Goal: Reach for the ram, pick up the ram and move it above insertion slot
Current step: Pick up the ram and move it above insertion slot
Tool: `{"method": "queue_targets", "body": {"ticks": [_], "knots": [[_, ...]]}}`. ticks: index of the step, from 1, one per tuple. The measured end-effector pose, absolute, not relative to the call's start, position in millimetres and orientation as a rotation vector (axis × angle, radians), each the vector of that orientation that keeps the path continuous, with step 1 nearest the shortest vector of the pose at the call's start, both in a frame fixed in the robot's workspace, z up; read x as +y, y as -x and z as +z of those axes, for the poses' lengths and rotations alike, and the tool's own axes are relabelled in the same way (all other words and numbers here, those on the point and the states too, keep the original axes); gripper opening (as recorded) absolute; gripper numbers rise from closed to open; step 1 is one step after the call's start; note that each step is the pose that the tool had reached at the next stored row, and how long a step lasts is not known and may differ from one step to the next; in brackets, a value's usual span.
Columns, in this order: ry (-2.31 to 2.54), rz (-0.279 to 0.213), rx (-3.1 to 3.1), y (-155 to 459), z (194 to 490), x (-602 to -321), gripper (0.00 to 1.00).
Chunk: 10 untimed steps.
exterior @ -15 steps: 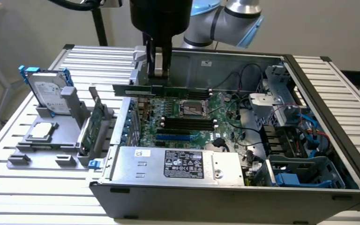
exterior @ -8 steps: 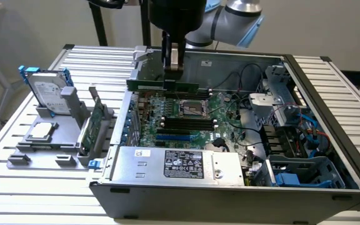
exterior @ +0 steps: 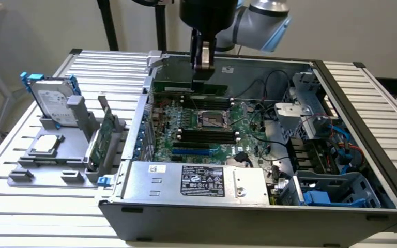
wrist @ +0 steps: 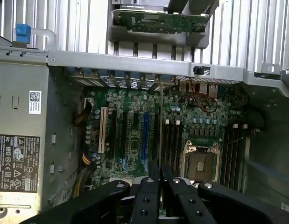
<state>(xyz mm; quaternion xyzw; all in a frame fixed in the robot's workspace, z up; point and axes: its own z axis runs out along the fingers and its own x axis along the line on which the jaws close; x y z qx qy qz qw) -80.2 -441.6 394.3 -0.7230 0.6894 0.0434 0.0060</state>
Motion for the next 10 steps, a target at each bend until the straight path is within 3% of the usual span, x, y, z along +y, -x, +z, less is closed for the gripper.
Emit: {"method": "queue_targets", "body": {"ticks": [10], "knots": [[2.258, 0.125, 2.154, 52.4, 388.8, -427.1, 0.13]]}}
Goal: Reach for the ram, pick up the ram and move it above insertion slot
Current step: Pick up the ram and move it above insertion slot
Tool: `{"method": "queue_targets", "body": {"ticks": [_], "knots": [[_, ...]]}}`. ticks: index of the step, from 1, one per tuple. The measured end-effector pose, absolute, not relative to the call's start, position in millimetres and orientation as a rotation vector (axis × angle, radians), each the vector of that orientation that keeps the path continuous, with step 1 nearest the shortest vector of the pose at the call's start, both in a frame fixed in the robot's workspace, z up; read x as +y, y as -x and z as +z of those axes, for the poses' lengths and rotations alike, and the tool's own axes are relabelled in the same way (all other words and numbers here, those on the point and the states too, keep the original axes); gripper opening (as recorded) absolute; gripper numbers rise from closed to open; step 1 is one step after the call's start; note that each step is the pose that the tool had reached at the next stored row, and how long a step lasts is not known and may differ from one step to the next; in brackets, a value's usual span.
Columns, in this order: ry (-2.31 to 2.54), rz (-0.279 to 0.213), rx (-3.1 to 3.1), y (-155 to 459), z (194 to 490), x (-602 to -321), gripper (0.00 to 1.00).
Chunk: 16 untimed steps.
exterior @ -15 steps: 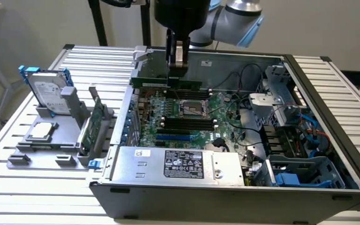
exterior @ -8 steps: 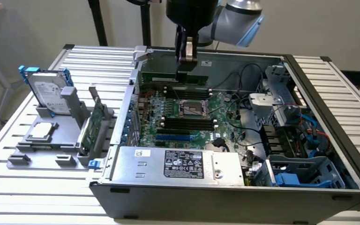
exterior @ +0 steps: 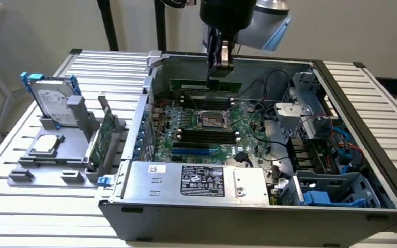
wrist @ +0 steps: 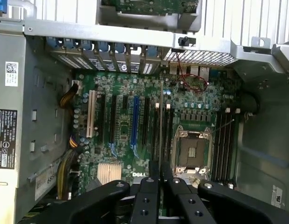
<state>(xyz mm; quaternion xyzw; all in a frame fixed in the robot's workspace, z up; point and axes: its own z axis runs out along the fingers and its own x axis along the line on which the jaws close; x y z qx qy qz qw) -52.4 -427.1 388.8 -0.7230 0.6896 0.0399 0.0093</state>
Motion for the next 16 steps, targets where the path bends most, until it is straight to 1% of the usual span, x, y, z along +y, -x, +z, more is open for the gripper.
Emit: {"method": "queue_targets", "body": {"ticks": [6, 16], "knots": [[2.247, 0.111, 2.154, 42.9, 387.6, -427.1, 0.13], [2.24, 0.11, 2.16, 42.5, 387.6, -427.0, 0.13]]}}
